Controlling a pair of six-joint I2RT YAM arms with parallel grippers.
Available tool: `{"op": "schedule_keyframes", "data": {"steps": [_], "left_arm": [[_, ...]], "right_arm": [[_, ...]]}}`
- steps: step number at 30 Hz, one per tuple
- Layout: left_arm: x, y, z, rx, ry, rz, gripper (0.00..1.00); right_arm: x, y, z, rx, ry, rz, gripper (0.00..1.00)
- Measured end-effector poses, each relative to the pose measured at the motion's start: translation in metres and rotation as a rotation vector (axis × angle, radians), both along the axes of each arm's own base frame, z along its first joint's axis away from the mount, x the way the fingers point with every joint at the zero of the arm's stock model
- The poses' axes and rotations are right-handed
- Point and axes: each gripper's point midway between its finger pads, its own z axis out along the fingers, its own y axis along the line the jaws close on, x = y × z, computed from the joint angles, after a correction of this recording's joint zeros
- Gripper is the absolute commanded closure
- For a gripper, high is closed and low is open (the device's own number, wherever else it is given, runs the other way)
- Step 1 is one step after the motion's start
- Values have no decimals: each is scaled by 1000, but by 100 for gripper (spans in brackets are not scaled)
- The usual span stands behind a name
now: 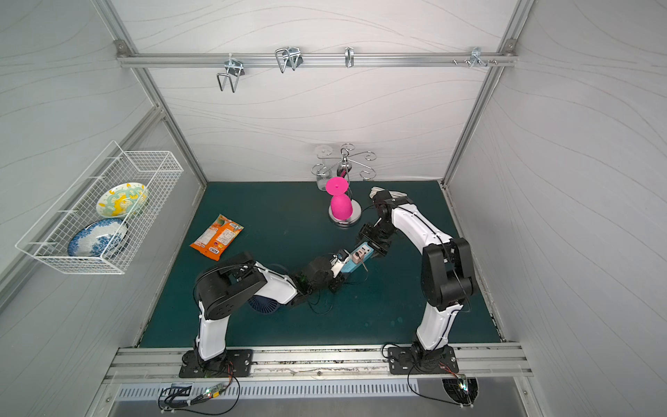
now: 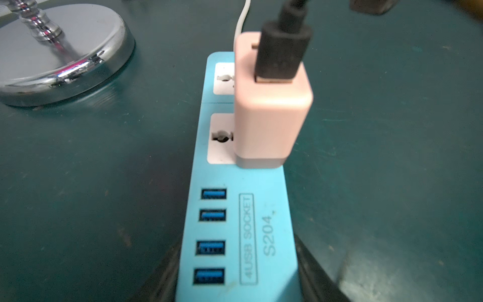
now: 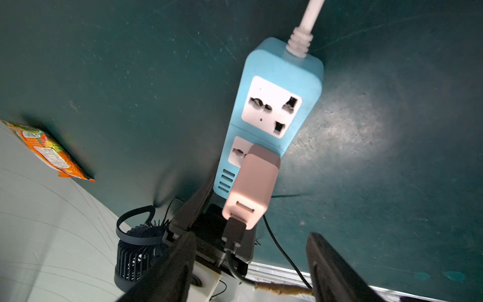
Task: Unplug the desk fan from the power strip
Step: Adjust the socket at the center of the board, then remove the plug from the socket.
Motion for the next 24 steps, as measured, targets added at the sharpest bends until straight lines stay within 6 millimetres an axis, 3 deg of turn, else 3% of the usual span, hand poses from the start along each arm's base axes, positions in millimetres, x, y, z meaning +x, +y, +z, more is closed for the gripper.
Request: {"op": "schedule_keyframes", "data": {"steps": [10,24], "left_arm": [[0,0,-1,-4,11,7,57],[6,-2,0,-9,32,63,57]], "right_arm": [[-7,-2,-12,-31,72,-31,31],[1,11,-15,-46,77,-16,31]]}}
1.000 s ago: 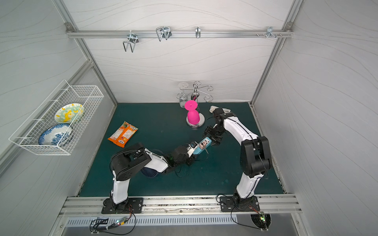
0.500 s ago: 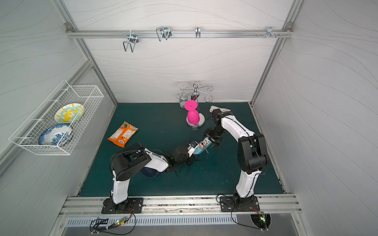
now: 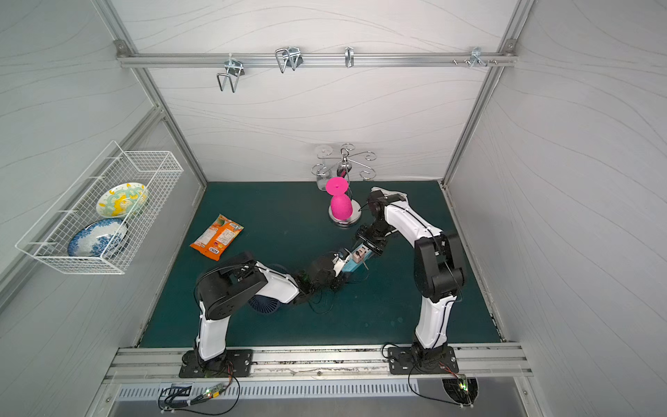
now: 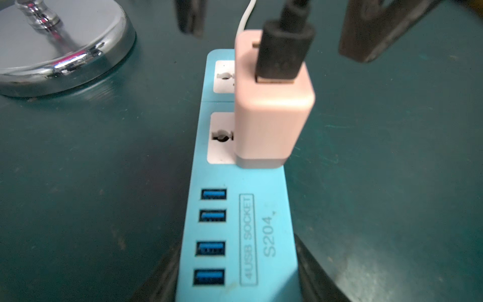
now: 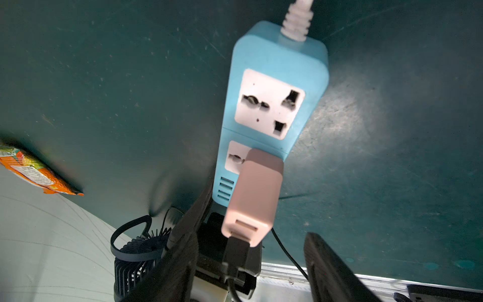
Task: Unplug the desk fan from the power strip
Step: Remove the plug from the socket.
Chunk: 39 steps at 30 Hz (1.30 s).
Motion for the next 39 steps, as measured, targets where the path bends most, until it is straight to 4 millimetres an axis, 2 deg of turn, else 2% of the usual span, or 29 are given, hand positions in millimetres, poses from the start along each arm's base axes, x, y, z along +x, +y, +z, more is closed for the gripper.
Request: {"op": "schedule_keyframes", "data": {"steps": [9,14,23,30,39], "left_arm": [[8,-5,-1,-4,4,55,57],[8,-6,-1,-3,3,62,57],[9,-8,-1,-5,2,63,57],[8,-9,-1,-4,2,60,57],[7,-11,-1,-8,-1,56,57]], "right_arm": [[7,-6,-4,-61,2,-7,35],[8,-9,-5,-78,3,-19,41],[12,-3,-9,-84,8,-21,43],[11,1,-15,-95,28,-18,53],[14,1,-11,-99,19,-17,62]]}}
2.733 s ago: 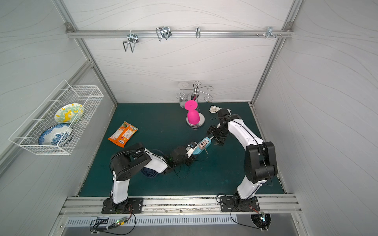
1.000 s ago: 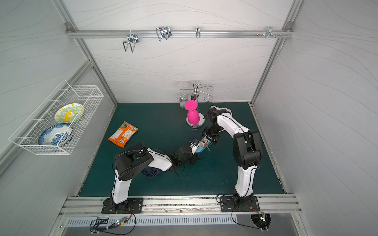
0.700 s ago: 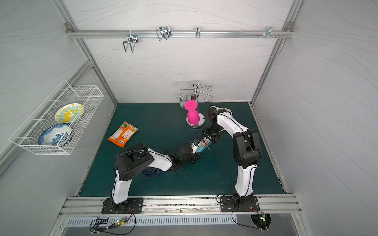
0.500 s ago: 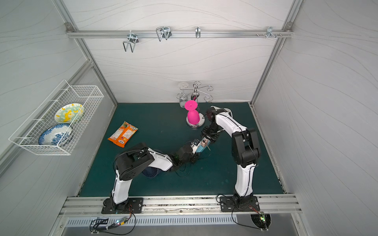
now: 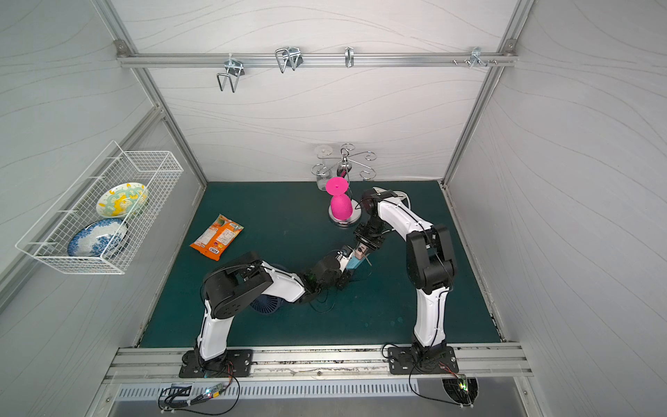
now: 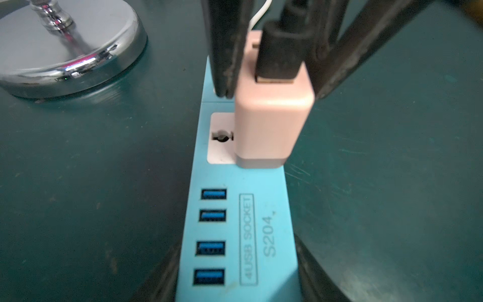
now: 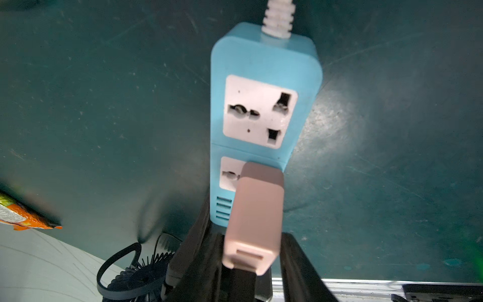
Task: Unplug the desk fan from the power strip
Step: Remove the plug from the socket.
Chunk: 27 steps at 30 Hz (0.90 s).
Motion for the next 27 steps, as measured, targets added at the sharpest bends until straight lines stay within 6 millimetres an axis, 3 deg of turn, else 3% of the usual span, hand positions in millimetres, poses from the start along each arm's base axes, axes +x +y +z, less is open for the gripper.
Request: {"op": "schedule_keyframes", "data": {"steps": [6,15,27], "left_arm": [[-1,0,0,0,0,-2,57],[-1,-1,0,5,-5,-6,57],[0,-4,0,11,-18,7,59]], "right_arm": [[0,0,0,-1,1,1,62],[1,1,-1,-1,9,-6,73],[3,1,0,-14,28,-7,79]]}}
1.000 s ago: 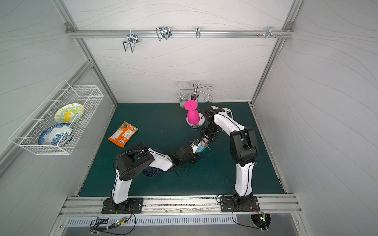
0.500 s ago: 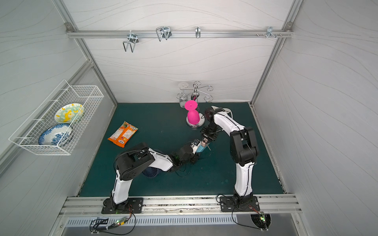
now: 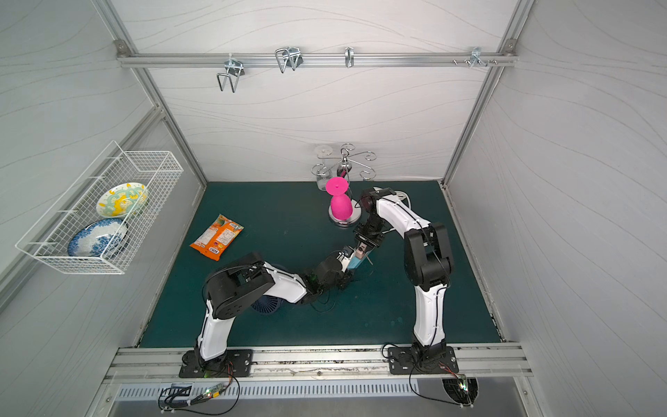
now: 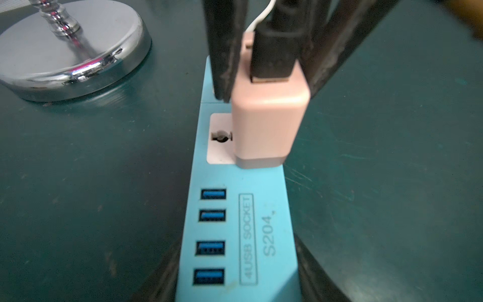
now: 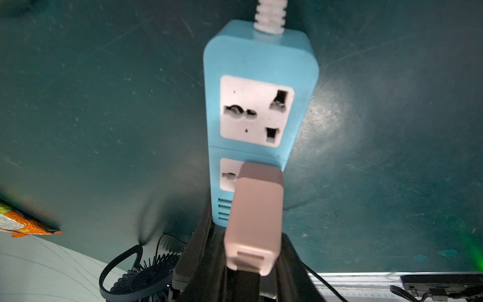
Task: Unplug the desk fan from the power strip
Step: Remove the plug from the socket.
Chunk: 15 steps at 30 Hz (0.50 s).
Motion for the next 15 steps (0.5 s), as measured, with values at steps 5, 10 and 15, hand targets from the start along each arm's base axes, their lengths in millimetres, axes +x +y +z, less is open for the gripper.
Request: {"op": "schedule_keyframes", "data": {"steps": [5,10,15], "left_arm": [[0,0,0,-2,3,3,59],[0,0,0,-2,4,4,60],[0,0,0,-1,5,4,60]], "right_arm": [[-1,-1,-1,5,0,-4,79],[-2,-3,-1,26,-19,-16,79],[-1,-2,-1,33,-19,-26,80]]}}
